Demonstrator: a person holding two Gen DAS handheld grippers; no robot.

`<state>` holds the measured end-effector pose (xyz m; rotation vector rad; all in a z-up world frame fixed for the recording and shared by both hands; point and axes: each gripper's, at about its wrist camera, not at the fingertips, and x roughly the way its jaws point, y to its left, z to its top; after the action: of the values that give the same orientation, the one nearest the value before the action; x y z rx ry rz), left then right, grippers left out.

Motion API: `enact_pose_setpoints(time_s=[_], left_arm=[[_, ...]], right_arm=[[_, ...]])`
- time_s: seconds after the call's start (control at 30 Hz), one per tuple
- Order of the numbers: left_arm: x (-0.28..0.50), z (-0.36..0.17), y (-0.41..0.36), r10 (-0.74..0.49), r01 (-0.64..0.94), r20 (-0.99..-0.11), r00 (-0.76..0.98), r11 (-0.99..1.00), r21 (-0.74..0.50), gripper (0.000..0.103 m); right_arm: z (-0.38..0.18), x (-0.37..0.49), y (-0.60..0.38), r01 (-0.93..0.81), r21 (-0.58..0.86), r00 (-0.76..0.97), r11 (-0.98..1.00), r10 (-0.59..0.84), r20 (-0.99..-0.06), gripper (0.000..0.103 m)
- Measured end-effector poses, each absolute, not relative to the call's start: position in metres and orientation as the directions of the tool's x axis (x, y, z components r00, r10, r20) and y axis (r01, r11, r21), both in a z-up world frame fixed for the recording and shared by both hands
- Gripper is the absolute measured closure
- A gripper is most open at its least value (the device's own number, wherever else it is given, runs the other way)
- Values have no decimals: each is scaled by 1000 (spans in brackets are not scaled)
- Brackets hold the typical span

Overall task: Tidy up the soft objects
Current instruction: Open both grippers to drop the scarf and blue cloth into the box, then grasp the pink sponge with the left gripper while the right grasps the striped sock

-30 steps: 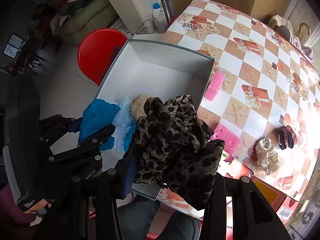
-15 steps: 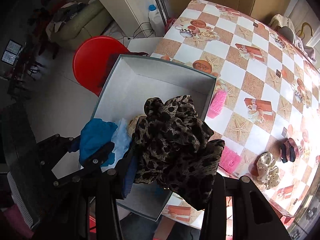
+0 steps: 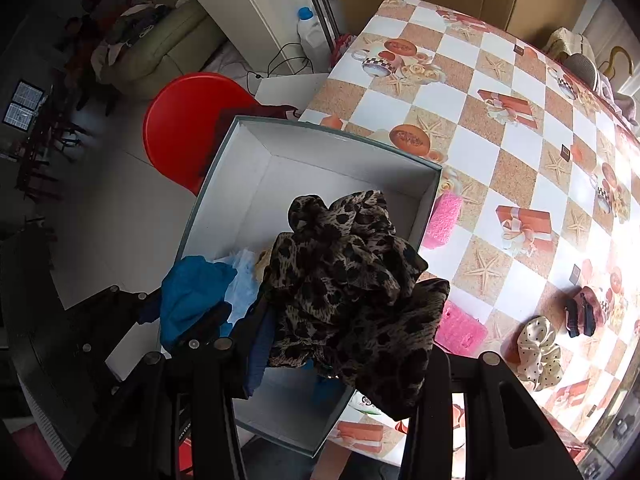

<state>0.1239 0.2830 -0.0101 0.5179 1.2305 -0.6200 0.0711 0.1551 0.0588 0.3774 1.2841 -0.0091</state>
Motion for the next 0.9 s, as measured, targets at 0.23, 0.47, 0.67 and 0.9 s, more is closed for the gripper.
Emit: enact_pose_setpoints(time_s=[0.23,0.47,0.67,0.9], left_arm=[[124,-10,282,-152,688,-965,211,725,36,66],[123,-5,282,-185,692,-959,212,721,14,57],[121,0,283,-231,685,-952,201,728,-32,21],[125,9,280,-308,663,-937,163,738,-127,0]], right_arm=[[55,74,152,224,279,285,934,211,-935,58],[54,78,150,221,309,288,925,241,-927,56],[59,75,146,233,346,313,909,267,-912,21],[67,56,121,307,367,308,878,274,-911,0]])
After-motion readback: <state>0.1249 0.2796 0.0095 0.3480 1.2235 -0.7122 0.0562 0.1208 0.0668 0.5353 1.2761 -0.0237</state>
